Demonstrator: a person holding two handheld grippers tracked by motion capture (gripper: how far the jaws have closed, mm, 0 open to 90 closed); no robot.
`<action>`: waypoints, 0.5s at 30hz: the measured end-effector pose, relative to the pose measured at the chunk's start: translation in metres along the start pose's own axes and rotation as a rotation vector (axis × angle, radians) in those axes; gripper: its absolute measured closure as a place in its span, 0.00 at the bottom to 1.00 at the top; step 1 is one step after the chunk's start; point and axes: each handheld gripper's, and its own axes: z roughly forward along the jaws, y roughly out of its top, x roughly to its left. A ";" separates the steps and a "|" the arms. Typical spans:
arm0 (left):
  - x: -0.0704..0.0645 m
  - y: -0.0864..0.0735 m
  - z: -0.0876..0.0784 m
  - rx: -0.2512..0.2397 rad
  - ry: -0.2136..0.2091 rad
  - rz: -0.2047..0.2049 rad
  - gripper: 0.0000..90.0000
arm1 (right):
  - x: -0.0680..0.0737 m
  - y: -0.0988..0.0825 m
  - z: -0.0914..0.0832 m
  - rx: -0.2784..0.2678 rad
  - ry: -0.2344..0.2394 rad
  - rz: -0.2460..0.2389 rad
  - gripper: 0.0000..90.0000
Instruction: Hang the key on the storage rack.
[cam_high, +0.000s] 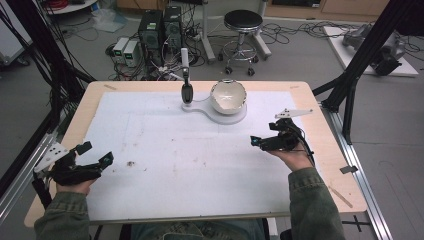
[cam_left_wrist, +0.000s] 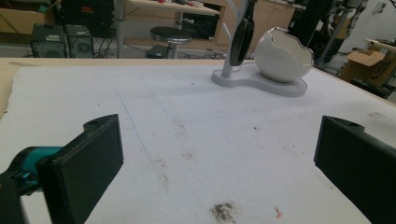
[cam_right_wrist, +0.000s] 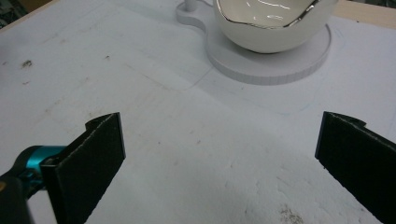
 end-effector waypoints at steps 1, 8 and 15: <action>0.000 0.000 0.000 0.000 0.000 0.001 0.02 | -0.001 -0.003 -0.001 -0.007 -0.003 -0.003 0.01; 0.000 0.000 -0.002 0.002 0.004 0.004 0.02 | -0.009 -0.023 -0.010 -0.045 -0.037 0.006 0.01; -0.001 -0.001 -0.002 0.008 0.003 0.000 0.02 | -0.018 -0.044 -0.016 -0.092 -0.063 0.041 0.01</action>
